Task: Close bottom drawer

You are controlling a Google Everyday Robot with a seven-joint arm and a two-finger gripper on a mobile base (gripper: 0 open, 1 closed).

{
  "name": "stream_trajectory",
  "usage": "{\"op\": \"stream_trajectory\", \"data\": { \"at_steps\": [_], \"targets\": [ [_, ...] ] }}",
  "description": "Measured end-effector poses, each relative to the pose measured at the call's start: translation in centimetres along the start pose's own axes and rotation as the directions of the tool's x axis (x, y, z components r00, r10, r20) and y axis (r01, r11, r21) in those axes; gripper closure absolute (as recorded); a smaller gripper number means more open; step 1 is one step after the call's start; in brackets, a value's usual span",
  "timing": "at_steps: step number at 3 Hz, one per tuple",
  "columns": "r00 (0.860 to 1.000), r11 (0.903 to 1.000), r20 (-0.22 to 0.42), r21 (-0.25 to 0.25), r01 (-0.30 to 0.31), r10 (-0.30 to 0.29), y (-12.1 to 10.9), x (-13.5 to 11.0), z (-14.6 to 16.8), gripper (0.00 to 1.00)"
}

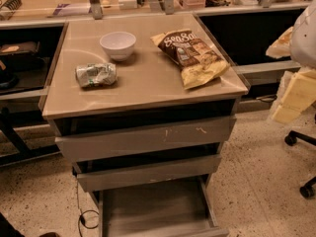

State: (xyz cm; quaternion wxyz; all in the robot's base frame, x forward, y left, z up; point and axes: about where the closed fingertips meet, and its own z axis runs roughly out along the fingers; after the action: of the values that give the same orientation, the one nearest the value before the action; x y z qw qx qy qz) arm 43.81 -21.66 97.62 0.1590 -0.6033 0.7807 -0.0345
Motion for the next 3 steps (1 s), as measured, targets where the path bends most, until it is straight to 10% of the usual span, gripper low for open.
{"op": "stream_trajectory", "data": {
  "at_steps": [3],
  "targets": [
    [1.0, 1.0, 0.0, 0.0, 0.0, 0.0, 0.0, 0.0, 0.0, 0.88]
  ]
}}
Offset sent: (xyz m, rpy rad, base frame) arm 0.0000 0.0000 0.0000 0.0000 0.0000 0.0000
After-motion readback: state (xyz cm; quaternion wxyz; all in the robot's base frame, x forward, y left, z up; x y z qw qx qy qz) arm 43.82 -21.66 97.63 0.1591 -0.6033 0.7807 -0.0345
